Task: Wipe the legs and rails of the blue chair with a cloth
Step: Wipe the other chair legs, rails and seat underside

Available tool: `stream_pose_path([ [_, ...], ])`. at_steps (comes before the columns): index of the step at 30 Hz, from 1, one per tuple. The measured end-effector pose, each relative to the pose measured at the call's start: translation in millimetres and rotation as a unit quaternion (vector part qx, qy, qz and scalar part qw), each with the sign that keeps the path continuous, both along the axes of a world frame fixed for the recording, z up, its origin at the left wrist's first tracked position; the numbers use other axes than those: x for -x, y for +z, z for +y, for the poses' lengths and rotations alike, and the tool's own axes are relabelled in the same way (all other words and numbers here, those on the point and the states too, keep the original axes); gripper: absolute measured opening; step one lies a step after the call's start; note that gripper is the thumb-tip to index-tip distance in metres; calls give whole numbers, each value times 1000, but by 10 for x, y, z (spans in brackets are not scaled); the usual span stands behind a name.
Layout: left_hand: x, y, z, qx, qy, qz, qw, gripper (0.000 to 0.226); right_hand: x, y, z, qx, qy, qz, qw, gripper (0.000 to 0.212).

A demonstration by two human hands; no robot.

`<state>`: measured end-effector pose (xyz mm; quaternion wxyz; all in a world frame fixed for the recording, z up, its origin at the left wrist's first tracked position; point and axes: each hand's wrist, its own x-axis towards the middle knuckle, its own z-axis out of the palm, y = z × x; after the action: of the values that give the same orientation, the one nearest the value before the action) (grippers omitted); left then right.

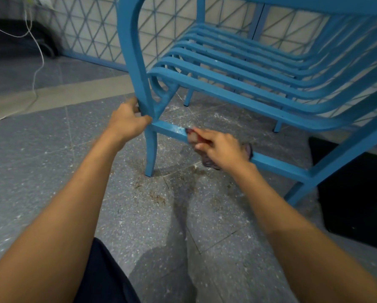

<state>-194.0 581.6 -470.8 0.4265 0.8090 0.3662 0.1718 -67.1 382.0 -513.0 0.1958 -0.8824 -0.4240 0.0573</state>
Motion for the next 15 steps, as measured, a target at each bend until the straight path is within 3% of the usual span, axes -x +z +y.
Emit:
stream_pose_path([
  [4,-64,-16,-61,55,6,-61,997,44,147,-119,322,12,38,-101,994,61],
  [9,-105,-40,-36,89,18,-97,991,40,-120,-156,-260,25,156,-132,979,70],
  [15,-70,-108,-30,91,4,-121,989,31,-250,-101,-370,40,48,-64,996,63],
])
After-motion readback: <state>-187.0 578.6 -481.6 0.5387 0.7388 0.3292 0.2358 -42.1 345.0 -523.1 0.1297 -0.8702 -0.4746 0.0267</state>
